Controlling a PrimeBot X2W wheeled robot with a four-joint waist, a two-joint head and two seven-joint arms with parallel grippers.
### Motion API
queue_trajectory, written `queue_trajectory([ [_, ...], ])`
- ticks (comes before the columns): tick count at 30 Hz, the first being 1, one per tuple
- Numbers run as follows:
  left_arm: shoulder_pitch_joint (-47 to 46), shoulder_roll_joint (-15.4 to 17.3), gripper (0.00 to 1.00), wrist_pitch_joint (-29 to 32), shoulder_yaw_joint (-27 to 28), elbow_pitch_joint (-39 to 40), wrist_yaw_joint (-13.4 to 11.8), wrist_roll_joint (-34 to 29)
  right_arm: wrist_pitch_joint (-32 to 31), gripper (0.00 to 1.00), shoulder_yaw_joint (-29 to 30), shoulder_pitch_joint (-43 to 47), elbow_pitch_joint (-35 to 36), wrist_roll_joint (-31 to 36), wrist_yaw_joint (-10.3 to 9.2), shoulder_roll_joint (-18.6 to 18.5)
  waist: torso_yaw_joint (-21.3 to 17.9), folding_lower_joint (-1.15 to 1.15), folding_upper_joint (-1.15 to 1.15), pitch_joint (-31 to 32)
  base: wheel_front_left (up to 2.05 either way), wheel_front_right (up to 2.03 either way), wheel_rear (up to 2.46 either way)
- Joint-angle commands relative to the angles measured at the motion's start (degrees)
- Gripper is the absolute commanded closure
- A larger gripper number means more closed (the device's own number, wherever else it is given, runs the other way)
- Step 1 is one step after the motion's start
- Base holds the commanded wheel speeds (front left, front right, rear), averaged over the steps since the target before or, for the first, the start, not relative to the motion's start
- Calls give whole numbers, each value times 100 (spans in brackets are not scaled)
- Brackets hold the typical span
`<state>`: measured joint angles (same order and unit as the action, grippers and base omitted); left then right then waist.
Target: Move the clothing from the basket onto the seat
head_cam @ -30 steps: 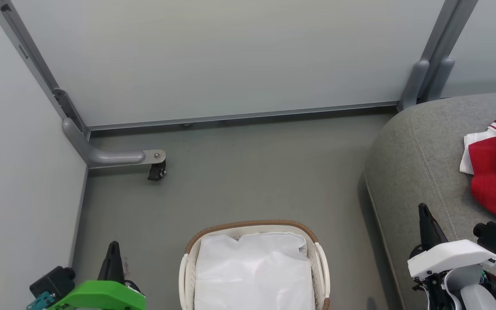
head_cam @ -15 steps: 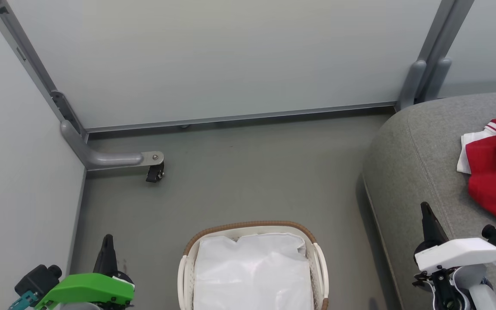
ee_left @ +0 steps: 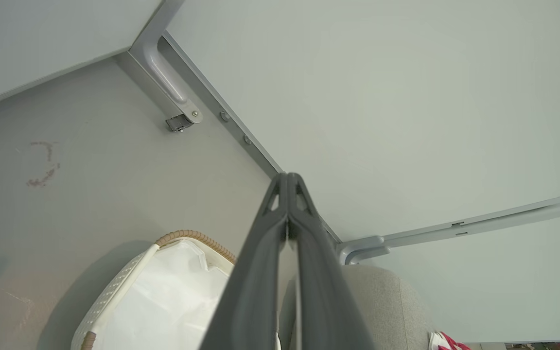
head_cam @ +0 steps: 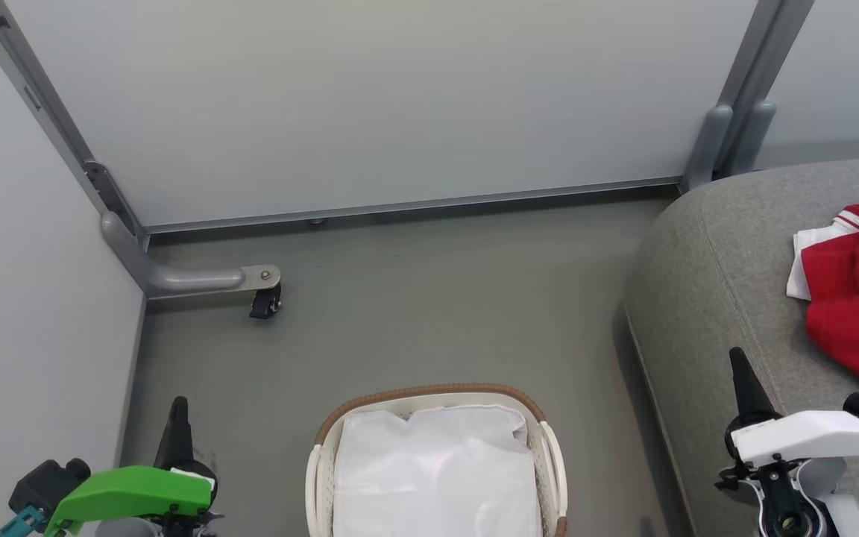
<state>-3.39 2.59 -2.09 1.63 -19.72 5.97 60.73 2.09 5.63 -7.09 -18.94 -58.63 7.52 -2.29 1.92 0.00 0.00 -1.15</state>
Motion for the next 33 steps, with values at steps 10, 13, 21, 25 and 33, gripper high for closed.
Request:
queue_trajectory([
  [10,-191,30,100,178,122,179,53,683,-181,100,35,19,164,-727,-3,-46,-30,0,0,15,0,0,0],
  [13,-202,31,100,218,144,206,63,833,-225,100,39,25,186,-894,-3,-48,-38,0,0,19,0,0,0],
  [21,-232,33,100,336,205,269,73,1246,-340,100,49,42,245,-1326,-3,-53,-60,0,0,30,0,0,0],
  [25,-239,35,100,393,237,299,84,1432,-394,100,54,45,274,-1536,-3,-55,-71,0,0,36,0,0,0],
  [33,-260,36,100,498,297,365,106,1800,-500,100,63,60,323,-1928,-4,-59,-93,0,0,47,0,0,0],
])
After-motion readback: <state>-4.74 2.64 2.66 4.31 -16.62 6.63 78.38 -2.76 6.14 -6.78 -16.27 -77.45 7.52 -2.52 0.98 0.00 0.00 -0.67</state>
